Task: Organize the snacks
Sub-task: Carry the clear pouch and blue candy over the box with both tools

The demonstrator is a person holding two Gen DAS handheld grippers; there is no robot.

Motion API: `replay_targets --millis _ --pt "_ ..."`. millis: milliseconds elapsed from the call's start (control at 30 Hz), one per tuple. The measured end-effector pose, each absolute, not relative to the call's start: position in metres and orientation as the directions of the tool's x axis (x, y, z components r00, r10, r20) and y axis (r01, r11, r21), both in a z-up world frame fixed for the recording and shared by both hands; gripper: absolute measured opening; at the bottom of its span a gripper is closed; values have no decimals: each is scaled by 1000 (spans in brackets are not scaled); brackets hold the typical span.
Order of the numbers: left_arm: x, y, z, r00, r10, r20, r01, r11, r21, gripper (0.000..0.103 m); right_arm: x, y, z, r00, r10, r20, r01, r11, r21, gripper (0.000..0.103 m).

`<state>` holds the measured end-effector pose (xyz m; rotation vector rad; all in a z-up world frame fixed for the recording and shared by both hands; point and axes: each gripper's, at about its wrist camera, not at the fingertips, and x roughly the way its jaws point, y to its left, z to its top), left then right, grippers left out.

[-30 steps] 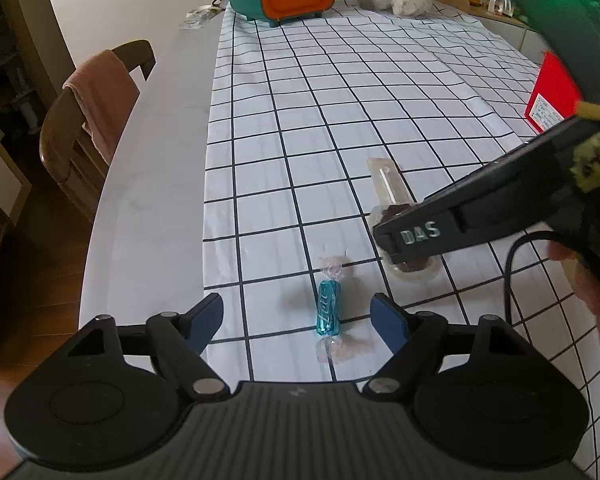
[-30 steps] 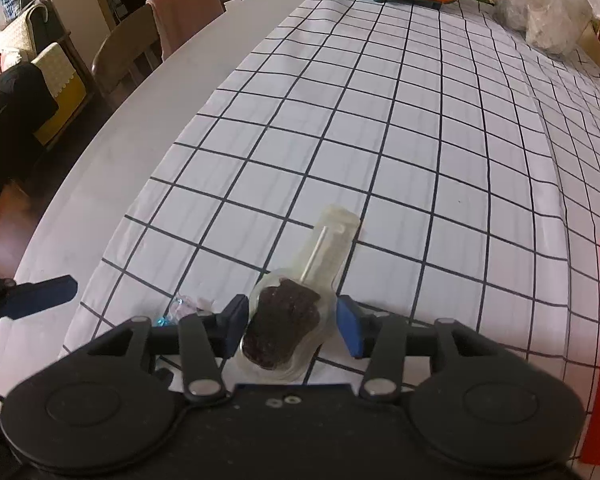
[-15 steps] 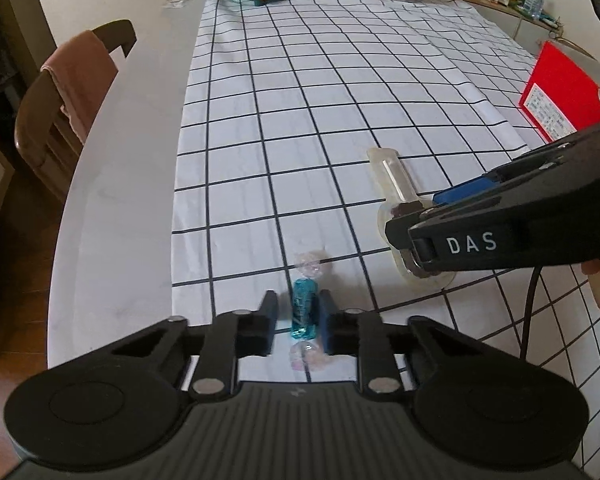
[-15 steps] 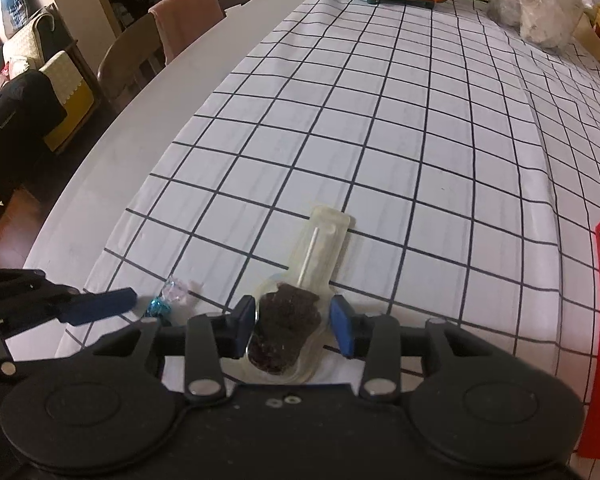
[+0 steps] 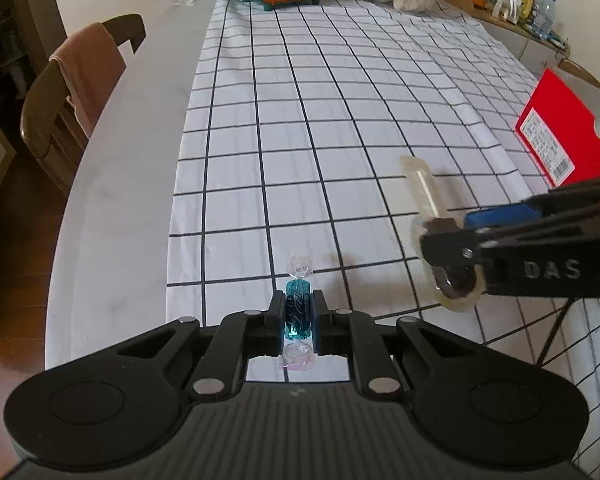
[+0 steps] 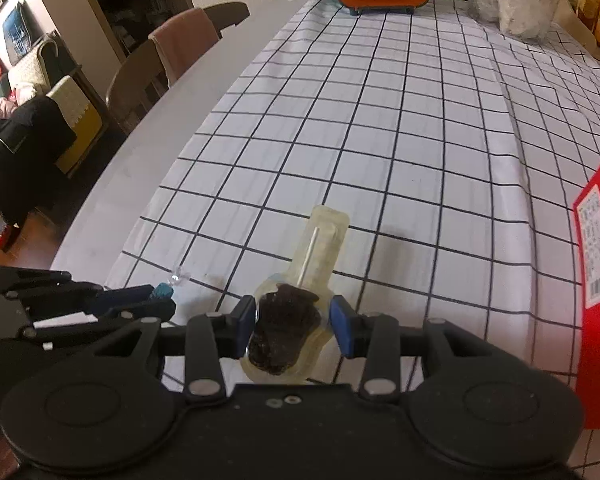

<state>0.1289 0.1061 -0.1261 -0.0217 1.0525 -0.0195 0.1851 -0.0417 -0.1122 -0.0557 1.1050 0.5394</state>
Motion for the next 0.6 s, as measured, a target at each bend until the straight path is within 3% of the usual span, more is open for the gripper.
replay_targets --millis 600 --pt "123 41 -58 551 -48 -833 13 999 -49 12 167 -133 -51 399 455 -796 -457 851 257 40"
